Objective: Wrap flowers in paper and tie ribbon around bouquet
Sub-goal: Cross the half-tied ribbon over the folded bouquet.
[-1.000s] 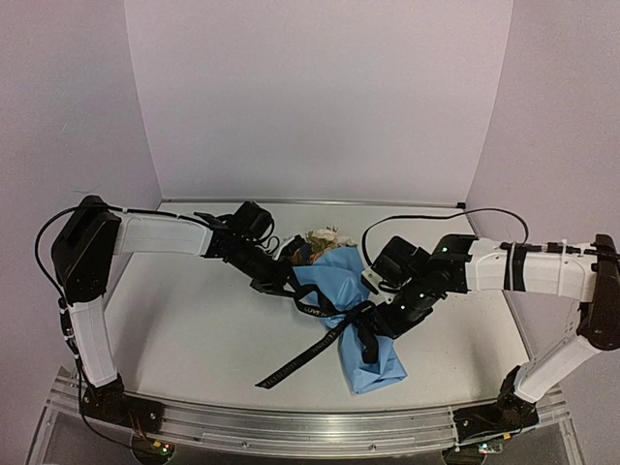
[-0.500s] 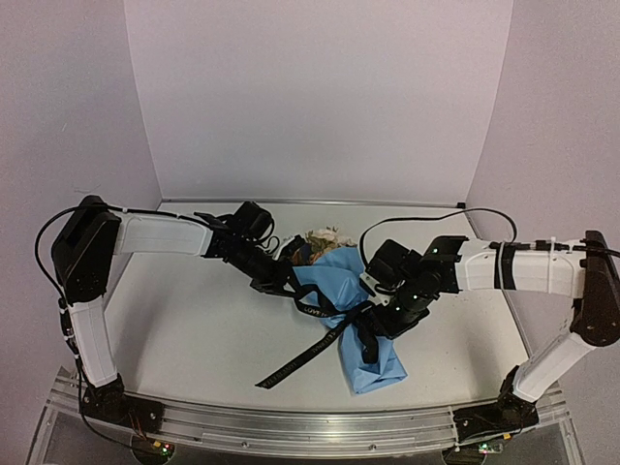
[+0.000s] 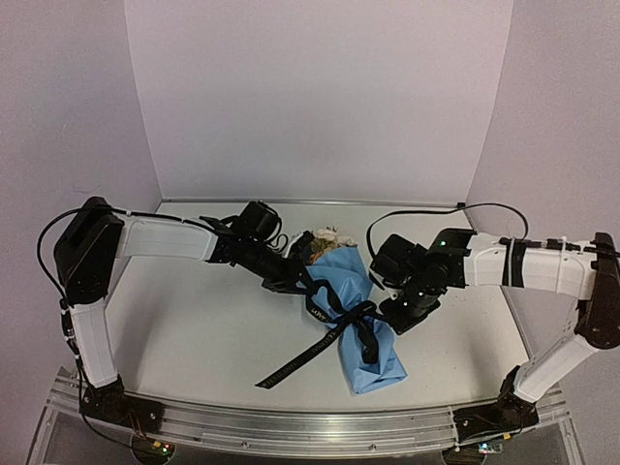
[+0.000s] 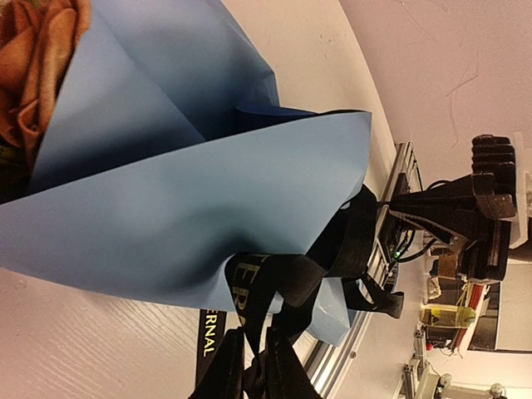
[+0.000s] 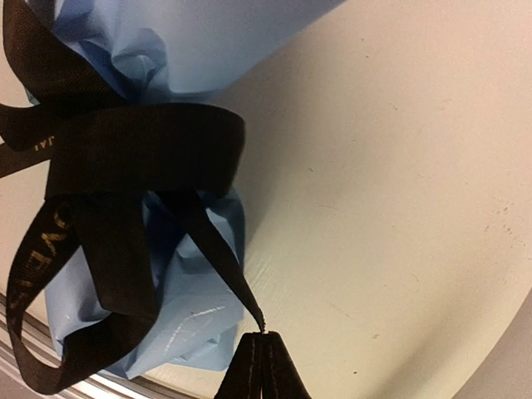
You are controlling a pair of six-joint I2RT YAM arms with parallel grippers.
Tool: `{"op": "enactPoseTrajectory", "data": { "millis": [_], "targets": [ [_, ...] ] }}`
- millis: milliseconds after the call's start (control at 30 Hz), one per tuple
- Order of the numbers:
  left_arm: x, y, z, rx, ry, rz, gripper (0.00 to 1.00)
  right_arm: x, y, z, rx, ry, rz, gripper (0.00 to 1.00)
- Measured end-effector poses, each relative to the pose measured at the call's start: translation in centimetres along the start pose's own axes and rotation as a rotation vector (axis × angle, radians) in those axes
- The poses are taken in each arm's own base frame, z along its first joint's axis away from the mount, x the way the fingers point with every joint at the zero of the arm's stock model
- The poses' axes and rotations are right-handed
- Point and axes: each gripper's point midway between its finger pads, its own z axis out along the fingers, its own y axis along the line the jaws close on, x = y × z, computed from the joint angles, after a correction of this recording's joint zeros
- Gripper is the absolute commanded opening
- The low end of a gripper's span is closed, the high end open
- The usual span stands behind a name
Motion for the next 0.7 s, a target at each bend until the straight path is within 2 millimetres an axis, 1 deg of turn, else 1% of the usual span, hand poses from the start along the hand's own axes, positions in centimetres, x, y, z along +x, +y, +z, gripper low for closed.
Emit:
{"op": "enactPoseTrajectory", "data": {
  "millis": [100, 167, 300, 367, 567, 633, 700],
  "targets": [
    [0.4, -0.1, 0.7, 0.002, 0.014, -0.009, 0.14, 0.2, -1.1, -0.5, 0.051, -0.012, -0.013, 0.00],
    [0.5, -0.1, 1.0, 0.001, 0.020, -0.013, 0.18, 0.4, -2.0, -0.7, 0.088, -0.023, -0.020, 0.00],
    [0.4, 0.1, 1.3, -0.005, 0.020, -0.019, 0.33, 1.3, -3.6, -0.9, 0.153, -0.022, -0.031, 0.00],
    [0.4, 0.1, 1.3, -0.010, 0.018, -0.020, 0.38, 1.7, -4.2, -0.8, 0.174, -0.016, -0.031, 0.00],
    [0.4, 0.8, 1.5, -0.054, -0.001, -0.034, 0.54, 2.6, -5.2, -0.3, 0.213, 0.011, -0.033, 0.00],
    [0.8, 1.4, 1.4, -0.083, -0.013, -0.056, 0.56, 2.7, -5.4, -0.3, 0.219, 0.014, -0.031, 0.00],
    [1.7, 2.3, 1.0, -0.118, -0.026, -0.099, 0.59, 2.8, -5.5, -0.2, 0.224, 0.018, -0.029, 0.00]
  ]
}}
